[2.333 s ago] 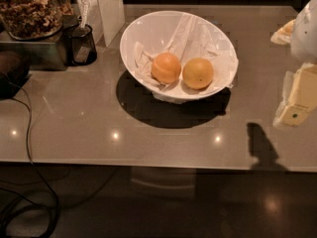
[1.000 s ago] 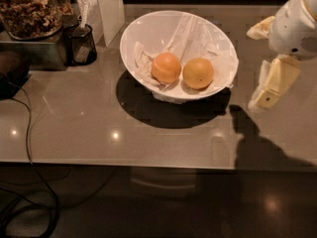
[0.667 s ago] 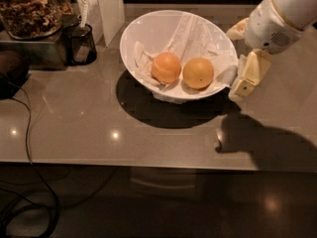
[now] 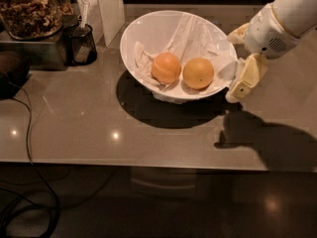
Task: Pick orange from white bowl
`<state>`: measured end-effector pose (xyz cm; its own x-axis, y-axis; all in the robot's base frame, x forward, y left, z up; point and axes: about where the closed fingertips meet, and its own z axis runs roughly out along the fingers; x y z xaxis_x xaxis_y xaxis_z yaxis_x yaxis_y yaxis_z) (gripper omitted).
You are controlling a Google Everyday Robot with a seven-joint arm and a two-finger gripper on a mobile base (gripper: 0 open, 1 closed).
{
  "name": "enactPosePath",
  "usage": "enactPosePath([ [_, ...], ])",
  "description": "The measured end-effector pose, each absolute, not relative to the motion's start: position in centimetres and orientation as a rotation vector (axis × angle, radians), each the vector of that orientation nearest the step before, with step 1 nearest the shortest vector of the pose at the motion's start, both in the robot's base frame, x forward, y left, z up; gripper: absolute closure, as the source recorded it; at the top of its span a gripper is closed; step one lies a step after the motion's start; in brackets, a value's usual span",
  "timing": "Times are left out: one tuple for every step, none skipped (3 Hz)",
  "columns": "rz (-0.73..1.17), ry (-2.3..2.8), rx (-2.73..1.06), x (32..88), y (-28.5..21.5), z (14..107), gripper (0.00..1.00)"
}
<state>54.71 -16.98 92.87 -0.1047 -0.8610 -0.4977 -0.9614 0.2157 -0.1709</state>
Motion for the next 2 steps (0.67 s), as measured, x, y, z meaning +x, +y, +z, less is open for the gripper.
enactPosePath([
  [0.329, 1.980, -1.645, 56.88, -16.33, 91.71, 0.00],
  [0.333, 1.981, -1.644, 57.01, -16.32, 91.54, 0.00],
])
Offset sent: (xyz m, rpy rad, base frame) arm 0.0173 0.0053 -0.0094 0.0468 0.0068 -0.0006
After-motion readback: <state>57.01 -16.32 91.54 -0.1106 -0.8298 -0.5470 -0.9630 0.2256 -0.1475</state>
